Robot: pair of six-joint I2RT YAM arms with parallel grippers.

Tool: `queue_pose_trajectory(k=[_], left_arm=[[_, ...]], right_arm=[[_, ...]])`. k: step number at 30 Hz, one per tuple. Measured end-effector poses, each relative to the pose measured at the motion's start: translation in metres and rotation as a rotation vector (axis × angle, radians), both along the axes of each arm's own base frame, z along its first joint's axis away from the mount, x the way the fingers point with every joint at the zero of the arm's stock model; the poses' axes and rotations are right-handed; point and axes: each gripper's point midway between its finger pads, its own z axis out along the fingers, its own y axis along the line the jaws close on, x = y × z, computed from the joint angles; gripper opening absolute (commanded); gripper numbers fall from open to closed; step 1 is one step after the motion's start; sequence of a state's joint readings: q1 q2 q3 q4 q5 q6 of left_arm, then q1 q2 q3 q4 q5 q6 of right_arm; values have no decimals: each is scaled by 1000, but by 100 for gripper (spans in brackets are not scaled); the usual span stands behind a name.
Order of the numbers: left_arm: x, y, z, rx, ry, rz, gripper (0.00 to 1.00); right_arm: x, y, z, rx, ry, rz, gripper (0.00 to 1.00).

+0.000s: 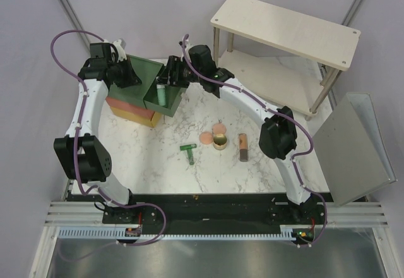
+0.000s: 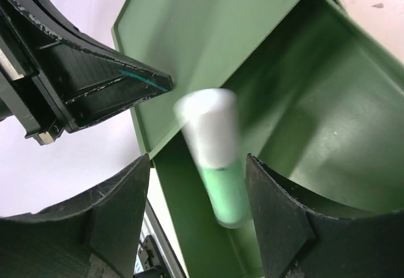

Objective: Organize the makeup

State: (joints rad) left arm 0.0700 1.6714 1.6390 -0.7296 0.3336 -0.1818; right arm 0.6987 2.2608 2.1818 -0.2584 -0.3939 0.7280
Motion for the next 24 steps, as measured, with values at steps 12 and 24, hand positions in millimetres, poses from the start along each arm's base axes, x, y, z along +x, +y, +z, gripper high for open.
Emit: queue_pose_trajectory(k=[12, 24], left_arm=[[0, 0, 0, 0, 0, -1, 3], [1, -1, -1, -2, 1, -4, 3]], right_arm=[[4, -76, 45, -140, -119, -153, 72], [-70, -278, -99, -611, 179, -352, 70]])
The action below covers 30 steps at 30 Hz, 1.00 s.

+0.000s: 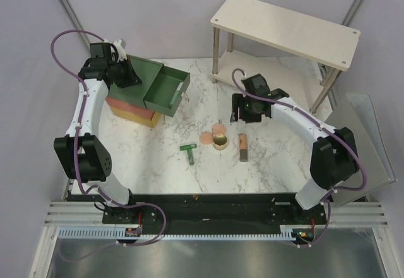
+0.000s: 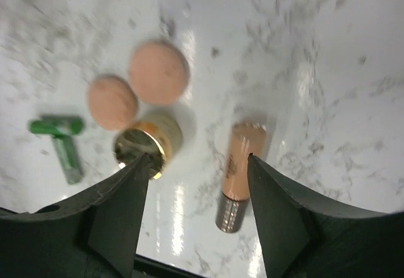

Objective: Organize the makeup

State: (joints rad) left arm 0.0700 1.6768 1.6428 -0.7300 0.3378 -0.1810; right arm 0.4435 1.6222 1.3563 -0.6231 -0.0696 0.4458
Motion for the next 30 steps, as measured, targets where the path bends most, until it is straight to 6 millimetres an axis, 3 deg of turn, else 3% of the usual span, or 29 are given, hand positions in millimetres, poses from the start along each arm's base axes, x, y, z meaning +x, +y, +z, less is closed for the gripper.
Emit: queue_pose_trajectory(k=[4, 7, 12, 16, 18, 19, 20, 30], left_arm=[[0, 0, -1, 0, 0, 0, 3], [0, 0, -1, -1, 0, -1, 3], [0, 0, -2, -1, -3, -2, 4], [-1, 0, -2, 3, -11, -3, 4], [-1, 0, -2, 4, -14, -4, 4], [-1, 0, -2, 5, -15, -5, 4], [-1, 0, -2, 5, -16, -5, 4], [-1, 0, -2, 8, -21, -7, 4]], right_arm=[[-46, -15, -75, -104, 224, 18, 70], [-62, -24, -98, -144, 302, 18, 69], [-64, -27, -105, -163, 309, 21, 64], [-66, -28, -127, -184, 343, 34, 57], [-72, -30, -137, -195, 375, 40, 39], [-70, -29, -137, -192, 364, 43, 6], [-70, -28, -138, -186, 362, 46, 0], [-67, -26, -131, -181, 357, 47, 0]])
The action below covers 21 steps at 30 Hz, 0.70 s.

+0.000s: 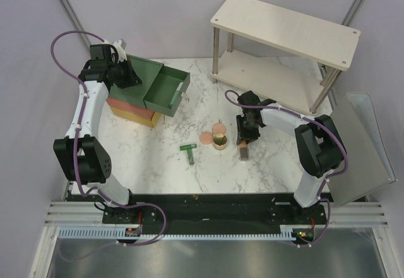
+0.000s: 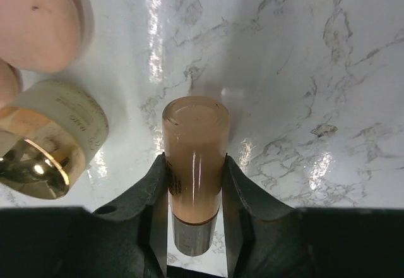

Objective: Organize the makeup

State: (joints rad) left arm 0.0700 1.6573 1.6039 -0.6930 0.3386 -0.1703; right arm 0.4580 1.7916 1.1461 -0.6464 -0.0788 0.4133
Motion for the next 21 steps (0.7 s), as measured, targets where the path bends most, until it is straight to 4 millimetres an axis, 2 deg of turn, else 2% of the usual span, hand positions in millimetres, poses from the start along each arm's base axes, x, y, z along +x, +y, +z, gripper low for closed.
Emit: queue_pose_trajectory(k=[3, 5, 9, 14, 21], left_arm=[[0, 0, 0, 0, 0, 0, 4], [0, 0, 0, 0, 0, 0, 4], [0, 0, 0, 0, 0, 0, 4], [0, 0, 0, 0, 0, 0, 4], [0, 0, 0, -1, -1, -1, 4]], right_arm=[[10, 5, 18, 11, -20, 7, 0], [27, 16, 41, 47, -71, 15, 0], [66, 46, 107, 179, -227, 42, 0], [98, 83, 179, 380, -383, 67, 0], [124, 129, 233, 623, -487, 60, 0]])
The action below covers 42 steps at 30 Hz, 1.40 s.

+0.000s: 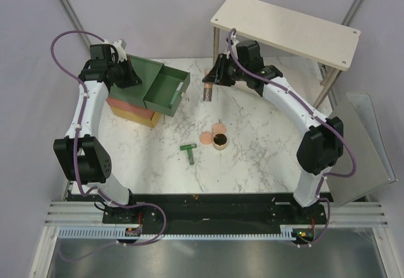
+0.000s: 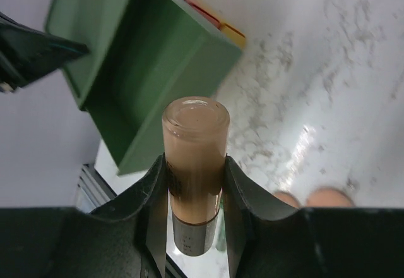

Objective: Organize the makeup

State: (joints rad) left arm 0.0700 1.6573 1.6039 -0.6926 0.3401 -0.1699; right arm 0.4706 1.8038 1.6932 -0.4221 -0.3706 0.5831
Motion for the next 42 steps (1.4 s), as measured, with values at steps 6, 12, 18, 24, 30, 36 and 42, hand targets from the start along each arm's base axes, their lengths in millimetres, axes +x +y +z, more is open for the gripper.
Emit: queue_pose_trajectory(k=[6, 12, 18, 24, 30, 36, 42], left_arm=[[0, 0, 0, -1, 0, -1, 4], [0, 0, 0, -1, 0, -1, 4], [0, 0, 0, -1, 0, -1, 5], [0, 0, 0, -1, 0, -1, 5], [1, 0, 0, -2, 0, -1, 5], [1, 0, 0, -2, 2, -2, 6], [3, 0, 0, -3, 5, -2, 6]], right_arm=[[37, 70, 42, 173, -86, 65, 0], [36, 132, 46, 265, -76, 143, 2], [19, 166, 27, 282, -13, 182, 33], [18, 170, 8, 258, 17, 158, 60], [25, 164, 0, 236, 17, 119, 65], [30, 154, 19, 249, -15, 88, 39], [37, 110, 53, 265, -61, 15, 9]])
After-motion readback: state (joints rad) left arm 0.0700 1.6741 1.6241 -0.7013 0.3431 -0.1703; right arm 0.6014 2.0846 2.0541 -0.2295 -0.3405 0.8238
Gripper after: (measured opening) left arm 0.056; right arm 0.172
